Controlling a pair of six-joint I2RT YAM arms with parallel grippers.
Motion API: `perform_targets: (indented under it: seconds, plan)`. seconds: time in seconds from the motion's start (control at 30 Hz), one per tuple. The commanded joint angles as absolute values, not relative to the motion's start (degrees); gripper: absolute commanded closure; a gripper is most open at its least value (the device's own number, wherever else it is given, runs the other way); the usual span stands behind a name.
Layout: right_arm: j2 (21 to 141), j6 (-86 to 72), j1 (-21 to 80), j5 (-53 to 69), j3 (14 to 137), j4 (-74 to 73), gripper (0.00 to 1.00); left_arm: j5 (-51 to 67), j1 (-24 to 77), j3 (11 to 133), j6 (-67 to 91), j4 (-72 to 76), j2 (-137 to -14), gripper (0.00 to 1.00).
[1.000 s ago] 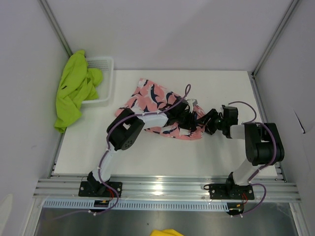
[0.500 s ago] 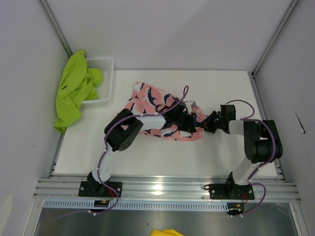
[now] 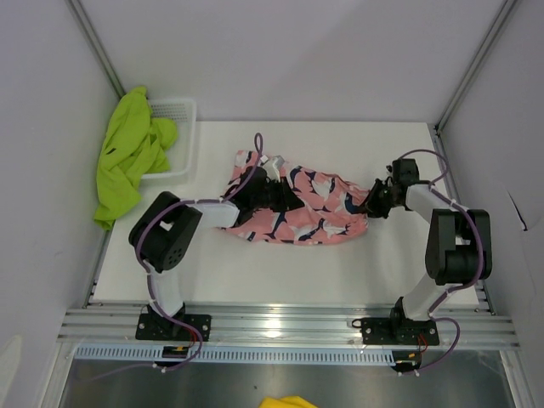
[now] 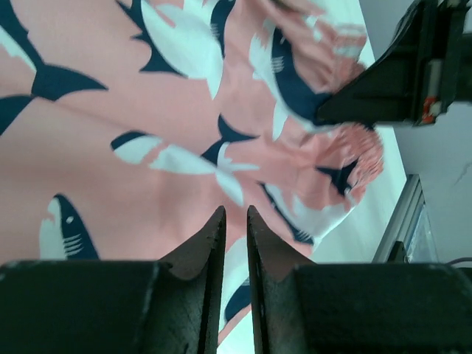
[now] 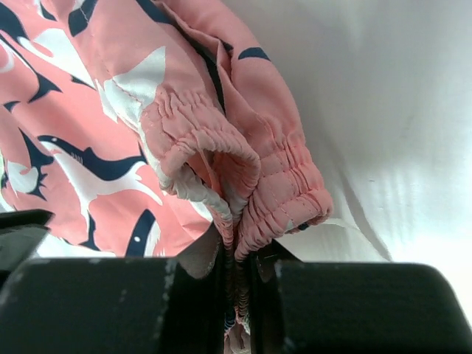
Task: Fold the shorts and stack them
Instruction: Fold the shorts
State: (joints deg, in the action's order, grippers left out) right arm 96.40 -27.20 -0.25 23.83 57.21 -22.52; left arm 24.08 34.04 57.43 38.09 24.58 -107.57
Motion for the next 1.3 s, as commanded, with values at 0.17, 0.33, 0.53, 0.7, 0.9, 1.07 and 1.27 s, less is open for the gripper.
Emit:
perform_targets:
  seconds: [0.17, 0.33, 0.53, 0.7, 0.9, 1.07, 1.27]
  plan:
    - [96.50, -20.30, -2.02, 19.69, 67.85, -32.35, 1.00, 21.97, 34.89, 56.07, 41.31, 30.05, -106.34, 0.80]
    - [96.07, -21.00, -1.93, 21.01, 68.29, -32.08, 1.00, 20.40, 34.98, 56.60, 46.22, 34.26, -111.61, 0.81]
    - [94.14, -21.01, -1.58, 21.53, 69.25, -33.65, 1.00, 15.31, 36.82, 60.36, 47.99, 32.89, -116.19, 0.83]
    - [92.02, -21.62, -0.53, 21.97, 72.06, -36.03, 0.99, 10.12, 38.06, 62.22, 46.94, 29.02, -117.33, 0.83]
    - [90.44, -23.46, 3.69, 22.32, 78.30, -40.60, 0.99, 6.16, 40.60, 65.30, 44.04, 22.34, -117.68, 0.83]
    - [89.74, -25.05, 6.41, 21.80, 85.59, -44.29, 0.98, 5.19, 42.45, 67.67, 43.51, 19.08, -118.56, 0.84]
    - [90.00, -27.16, 9.66, 22.85, 89.73, -45.44, 0.98, 2.90, 45.52, 70.75, 42.01, 15.56, -119.97, 0.83]
